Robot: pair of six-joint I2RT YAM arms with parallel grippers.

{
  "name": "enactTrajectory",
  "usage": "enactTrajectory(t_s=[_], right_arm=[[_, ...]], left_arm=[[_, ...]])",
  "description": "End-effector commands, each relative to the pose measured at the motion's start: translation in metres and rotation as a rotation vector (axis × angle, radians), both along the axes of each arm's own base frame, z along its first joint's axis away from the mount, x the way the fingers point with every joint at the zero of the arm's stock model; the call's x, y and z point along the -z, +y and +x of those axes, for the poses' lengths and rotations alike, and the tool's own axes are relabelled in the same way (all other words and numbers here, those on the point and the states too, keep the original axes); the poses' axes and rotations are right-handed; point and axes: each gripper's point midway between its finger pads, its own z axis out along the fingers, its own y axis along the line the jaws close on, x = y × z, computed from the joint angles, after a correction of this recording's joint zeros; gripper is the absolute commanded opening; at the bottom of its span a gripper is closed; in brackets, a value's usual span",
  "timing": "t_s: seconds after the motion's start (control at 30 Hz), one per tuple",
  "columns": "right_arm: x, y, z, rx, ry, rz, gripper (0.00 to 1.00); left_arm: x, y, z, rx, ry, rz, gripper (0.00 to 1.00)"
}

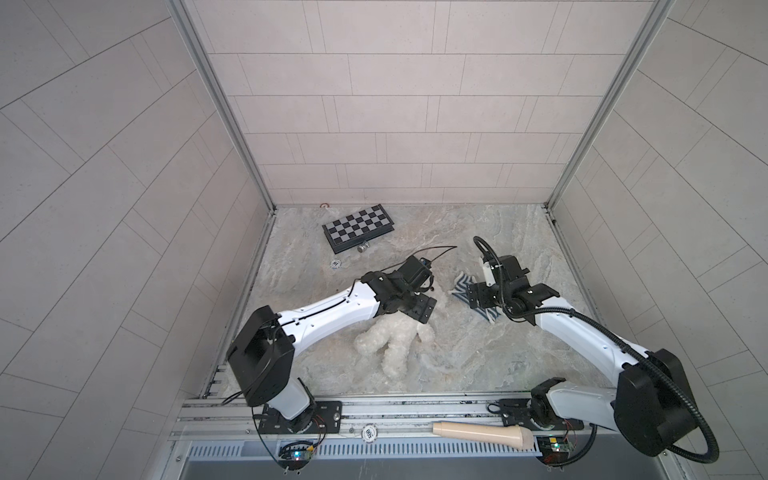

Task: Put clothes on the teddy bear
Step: 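Grasp the teddy bear's head with the left gripper and pull it nearer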

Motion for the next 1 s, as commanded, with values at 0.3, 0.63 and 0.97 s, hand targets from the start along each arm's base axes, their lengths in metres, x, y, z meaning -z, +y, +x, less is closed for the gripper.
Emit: enactTrajectory(t_s=[0.3, 0.63, 0.97], right_arm=[[0.006, 0.001, 0.003, -0.005, 0.015, -0.007, 1.0], [0.02, 0.011, 0.003, -0.036, 0.075, 0.019, 0.99], [0.038, 0.019, 0.005, -0.059, 0.173, 0.017, 0.86]], left_arm=[[0.051, 0.006, 0.014, -0.033, 0.038, 0.057, 0.83], [0.073, 0.001, 0.018, -0.032, 0.049, 0.04, 0.68], [0.062, 0.003, 0.017, -0.035, -0.001, -0.02, 0.28]])
